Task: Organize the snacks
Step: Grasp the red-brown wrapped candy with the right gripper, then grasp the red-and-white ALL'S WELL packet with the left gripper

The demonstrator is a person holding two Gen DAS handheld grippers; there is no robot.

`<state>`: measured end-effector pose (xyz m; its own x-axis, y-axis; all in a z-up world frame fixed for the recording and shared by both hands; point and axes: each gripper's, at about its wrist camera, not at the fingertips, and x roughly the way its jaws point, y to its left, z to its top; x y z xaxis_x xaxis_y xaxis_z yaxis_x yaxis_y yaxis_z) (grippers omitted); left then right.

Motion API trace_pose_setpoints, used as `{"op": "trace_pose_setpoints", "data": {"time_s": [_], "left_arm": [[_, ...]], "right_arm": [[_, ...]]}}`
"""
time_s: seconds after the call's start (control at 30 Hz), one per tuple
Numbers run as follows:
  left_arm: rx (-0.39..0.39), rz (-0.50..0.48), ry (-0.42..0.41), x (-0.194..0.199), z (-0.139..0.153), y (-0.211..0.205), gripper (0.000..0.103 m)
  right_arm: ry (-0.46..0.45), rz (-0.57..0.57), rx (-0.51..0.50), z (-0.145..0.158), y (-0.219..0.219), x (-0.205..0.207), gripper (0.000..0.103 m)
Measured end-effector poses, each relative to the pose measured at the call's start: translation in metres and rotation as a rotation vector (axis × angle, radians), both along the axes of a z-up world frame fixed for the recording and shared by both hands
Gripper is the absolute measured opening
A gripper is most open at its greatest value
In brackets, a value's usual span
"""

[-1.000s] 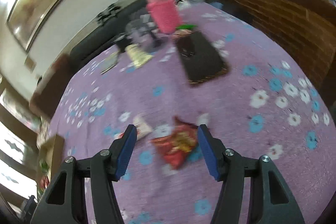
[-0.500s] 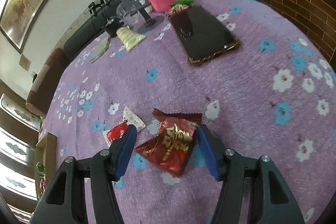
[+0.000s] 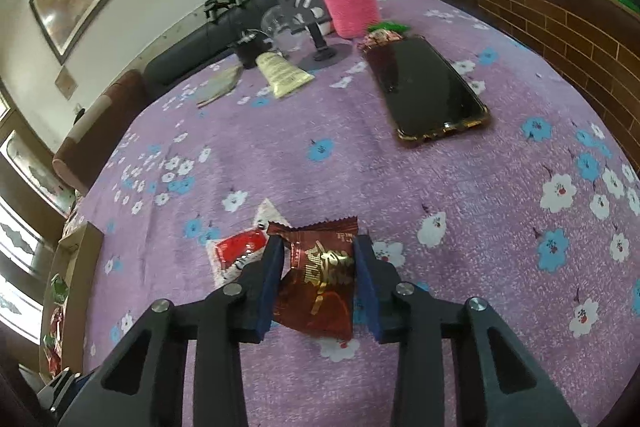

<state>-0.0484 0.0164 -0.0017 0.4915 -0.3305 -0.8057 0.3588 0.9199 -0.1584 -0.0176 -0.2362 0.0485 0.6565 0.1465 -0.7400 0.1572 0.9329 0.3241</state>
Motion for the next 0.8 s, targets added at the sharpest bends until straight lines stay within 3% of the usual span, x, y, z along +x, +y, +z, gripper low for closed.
{"op": "trace_pose_setpoints", "data": {"time_s": [0.27, 0.5, 0.63, 0.7, 0.77, 0.8], "left_arm": [[0.013, -0.021, 0.000, 0.001, -0.003, -0.005, 0.102], [0.083, -0.070, -0.011, -0.002, -0.009, -0.011, 0.102], [0.164, -0.116, -0.004, -0.002, -0.011, -0.021, 0.102], [0.120, -0.113, 0.032, 0.006, -0.007, -0.017, 0.102], [0.007, -0.124, 0.060, 0.021, 0.004, -0.012, 0.080], [-0.031, -0.132, 0.053, 0.032, 0.012, -0.013, 0.079]], "right_arm": [[0.003, -0.005, 0.037, 0.001, -0.004, -0.004, 0.033], [-0.013, -0.010, 0.035, 0.004, -0.005, -0.006, 0.033], [-0.020, -0.030, 0.058, 0.005, -0.012, -0.009, 0.033], [-0.022, -0.036, 0.064, 0.006, -0.014, -0.010, 0.033], [-0.018, -0.043, 0.074, 0.005, -0.016, -0.010, 0.033], [-0.014, -0.044, 0.082, 0.005, -0.017, -0.009, 0.033]]}}
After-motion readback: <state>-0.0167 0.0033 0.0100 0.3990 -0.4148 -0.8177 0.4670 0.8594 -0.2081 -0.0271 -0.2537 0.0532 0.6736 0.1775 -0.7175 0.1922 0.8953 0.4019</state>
